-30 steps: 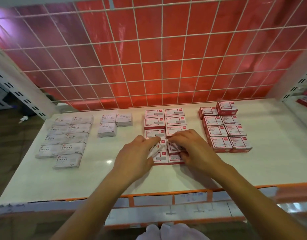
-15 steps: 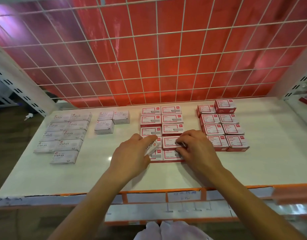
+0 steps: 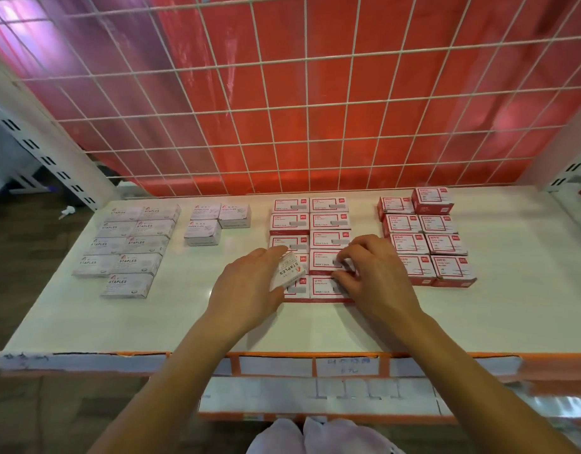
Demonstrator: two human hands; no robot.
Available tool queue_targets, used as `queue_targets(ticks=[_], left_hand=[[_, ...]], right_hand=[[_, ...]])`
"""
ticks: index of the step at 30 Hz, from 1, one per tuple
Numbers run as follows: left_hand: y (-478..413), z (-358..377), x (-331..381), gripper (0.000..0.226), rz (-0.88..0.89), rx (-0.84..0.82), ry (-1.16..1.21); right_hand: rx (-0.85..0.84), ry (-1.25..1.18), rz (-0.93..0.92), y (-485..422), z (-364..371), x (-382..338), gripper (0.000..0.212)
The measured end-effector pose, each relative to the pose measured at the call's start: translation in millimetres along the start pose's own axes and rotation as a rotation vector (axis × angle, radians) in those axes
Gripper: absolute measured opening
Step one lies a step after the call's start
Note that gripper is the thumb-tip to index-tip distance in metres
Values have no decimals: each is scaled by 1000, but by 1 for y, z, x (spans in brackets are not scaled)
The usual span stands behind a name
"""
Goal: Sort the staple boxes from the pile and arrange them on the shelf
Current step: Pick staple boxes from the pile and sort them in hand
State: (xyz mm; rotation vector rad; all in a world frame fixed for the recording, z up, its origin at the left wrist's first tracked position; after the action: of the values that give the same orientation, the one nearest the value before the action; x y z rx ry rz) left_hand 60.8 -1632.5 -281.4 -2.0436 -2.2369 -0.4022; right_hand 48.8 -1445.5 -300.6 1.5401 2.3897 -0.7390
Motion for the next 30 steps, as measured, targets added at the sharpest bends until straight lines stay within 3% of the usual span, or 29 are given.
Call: queue_targets(ticks=[4,10,20,30], left_hand=[[1,-9,-5,64,33,2,99],[-1,-24,-21,59,66,-40,287],[-9,-35,-91,64,-9,-219,523],[-8,-48,-150,58,-141,-171,716]], right_hand=[[27,-39,-83,-7,-5,-16,33],[-98,-415,-133,-24,12,-49,53],[-101,-675,69,-49,41,-88,38],[-89,-1017,190,-64,68,-124,46]])
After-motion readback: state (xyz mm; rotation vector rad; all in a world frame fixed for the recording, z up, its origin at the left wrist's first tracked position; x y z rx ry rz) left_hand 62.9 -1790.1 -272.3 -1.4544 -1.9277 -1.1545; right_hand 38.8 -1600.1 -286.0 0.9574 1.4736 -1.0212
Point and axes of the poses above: each hand's wrist, its own y-axis away from the middle knuckle, its own z-axis out of the palm, x = y × z, the point moved 4 cm from there along -y, towards the middle knuckle, and after that the axes turned 14 degrees about -z, right-handed, at the moved point
